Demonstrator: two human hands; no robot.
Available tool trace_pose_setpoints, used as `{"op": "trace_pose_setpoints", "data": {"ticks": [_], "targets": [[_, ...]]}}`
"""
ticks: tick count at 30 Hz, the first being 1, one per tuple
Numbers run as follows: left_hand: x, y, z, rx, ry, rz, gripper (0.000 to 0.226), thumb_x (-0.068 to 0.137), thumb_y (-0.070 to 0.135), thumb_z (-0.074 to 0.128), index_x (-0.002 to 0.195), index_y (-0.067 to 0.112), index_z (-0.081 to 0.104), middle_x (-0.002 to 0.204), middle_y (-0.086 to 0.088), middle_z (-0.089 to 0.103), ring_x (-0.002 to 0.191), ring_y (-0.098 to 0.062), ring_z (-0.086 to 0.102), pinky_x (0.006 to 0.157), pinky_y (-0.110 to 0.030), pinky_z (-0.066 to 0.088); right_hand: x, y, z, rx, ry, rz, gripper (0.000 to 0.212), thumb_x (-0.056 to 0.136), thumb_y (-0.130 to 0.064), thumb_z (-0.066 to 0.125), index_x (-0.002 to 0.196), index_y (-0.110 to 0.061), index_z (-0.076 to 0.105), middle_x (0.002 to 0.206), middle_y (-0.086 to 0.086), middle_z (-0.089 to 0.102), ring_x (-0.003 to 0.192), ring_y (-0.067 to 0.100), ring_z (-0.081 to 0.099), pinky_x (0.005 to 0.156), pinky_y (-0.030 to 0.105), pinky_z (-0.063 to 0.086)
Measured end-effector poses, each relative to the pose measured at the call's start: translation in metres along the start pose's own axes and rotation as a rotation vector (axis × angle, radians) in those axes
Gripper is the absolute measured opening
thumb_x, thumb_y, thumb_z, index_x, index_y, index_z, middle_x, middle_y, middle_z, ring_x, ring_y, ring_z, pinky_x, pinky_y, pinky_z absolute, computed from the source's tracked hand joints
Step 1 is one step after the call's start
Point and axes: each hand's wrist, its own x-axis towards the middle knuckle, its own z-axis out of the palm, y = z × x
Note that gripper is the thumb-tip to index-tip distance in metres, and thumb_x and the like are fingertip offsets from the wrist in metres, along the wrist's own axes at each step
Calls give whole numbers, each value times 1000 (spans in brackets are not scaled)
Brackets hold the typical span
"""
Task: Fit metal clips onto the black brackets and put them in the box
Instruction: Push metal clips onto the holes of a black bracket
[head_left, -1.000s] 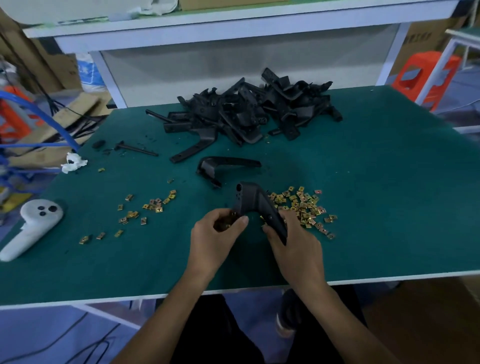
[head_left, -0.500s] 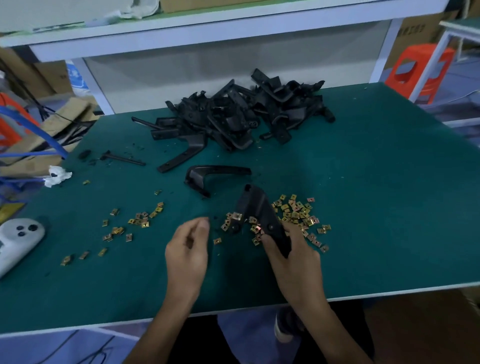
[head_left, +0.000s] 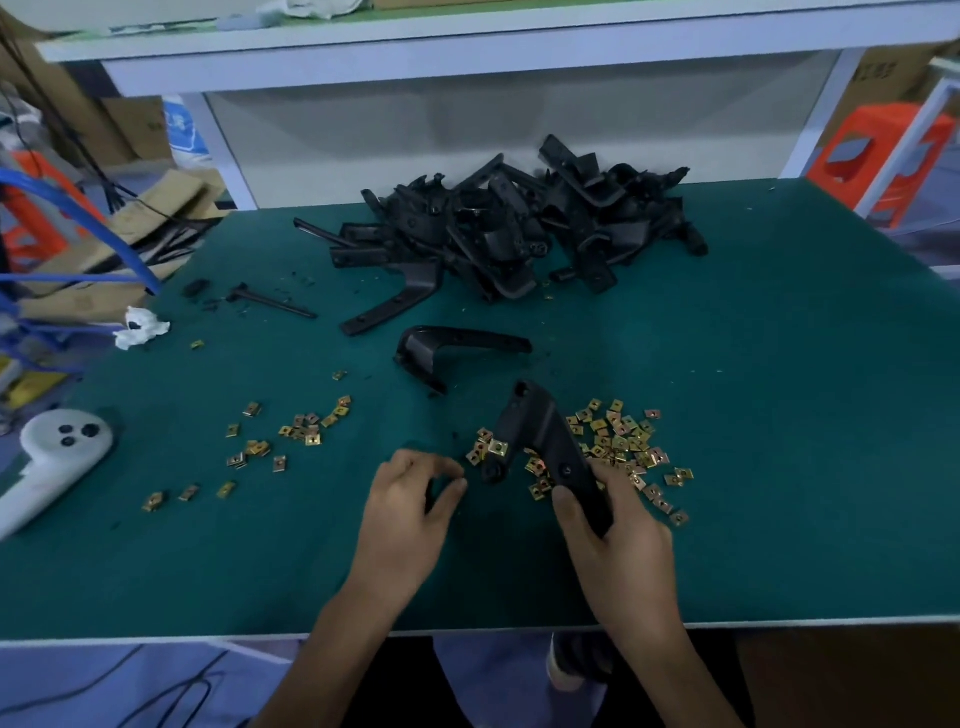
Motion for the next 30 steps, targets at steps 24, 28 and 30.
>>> {"op": "trace_pose_setpoints", "data": {"ticks": [24,28,30], "targets": [[15,-3,10,-871,139,-297,25,97,15,65,108,36,73,103,10,77,94,-4,71,81,-14,53,-3,-4,1,-56,-99,-79,26,92,-40,70,99,-62,59,75,-19,65,67,4,60,53,17,39],[13,-4,7,-858,134,-248,19,97,23,64,98,37,76,93,6,76,77,-5,66,72,-18,53,-4,-5,1,-82,-88,-90,26,91,-39,71,95,-61,59,73,-18,64,66,5,59,52,18,38],[14,-6,7,-876,130,-258,19,96,23,65,99,37,77,94,6,76,80,-4,67,73,-17,53,-4,-4,2,-91,-86,-85,20,91,-37,72,100,-53,62,72,-19,63,64,5,58,52,18,38]]}}
